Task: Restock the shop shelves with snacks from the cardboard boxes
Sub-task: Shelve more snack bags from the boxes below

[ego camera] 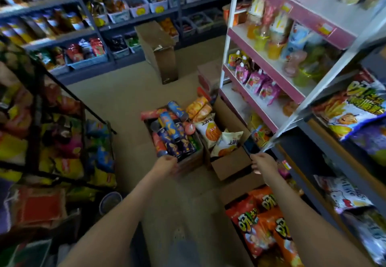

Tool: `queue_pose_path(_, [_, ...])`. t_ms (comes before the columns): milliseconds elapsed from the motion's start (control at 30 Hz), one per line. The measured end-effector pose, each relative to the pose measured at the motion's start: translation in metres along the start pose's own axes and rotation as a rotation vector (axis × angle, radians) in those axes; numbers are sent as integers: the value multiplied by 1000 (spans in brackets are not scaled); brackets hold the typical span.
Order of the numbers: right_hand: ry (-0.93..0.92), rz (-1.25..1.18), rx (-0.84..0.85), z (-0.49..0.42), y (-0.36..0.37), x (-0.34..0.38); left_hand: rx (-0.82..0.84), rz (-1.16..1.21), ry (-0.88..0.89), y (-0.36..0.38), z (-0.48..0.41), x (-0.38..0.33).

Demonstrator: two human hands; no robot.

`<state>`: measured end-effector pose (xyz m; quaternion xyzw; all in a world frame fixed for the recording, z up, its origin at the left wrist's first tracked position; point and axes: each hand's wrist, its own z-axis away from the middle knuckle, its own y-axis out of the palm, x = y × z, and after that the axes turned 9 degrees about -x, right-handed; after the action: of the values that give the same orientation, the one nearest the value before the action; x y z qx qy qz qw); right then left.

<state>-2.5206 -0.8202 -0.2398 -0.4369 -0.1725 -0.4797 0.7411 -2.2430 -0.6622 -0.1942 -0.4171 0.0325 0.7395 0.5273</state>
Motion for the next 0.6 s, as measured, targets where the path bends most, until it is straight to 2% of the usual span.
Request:
queue_pose_path(200, [-9, -6, -59, -30, 22, 49, 83, -30, -2, 8, -86, -68])
queue_pose_path(333, [-23, 24, 1, -74, 35, 65, 149, -92, 31, 35, -143, -95])
queue_pose_path(500, [0, 129, -9, -167, 80, 85, 124, -101, 0, 57, -238, -124])
queue_pose_path(600, [-72, 240, 7, -233, 126, 82, 129, -129, 78, 80, -303, -130])
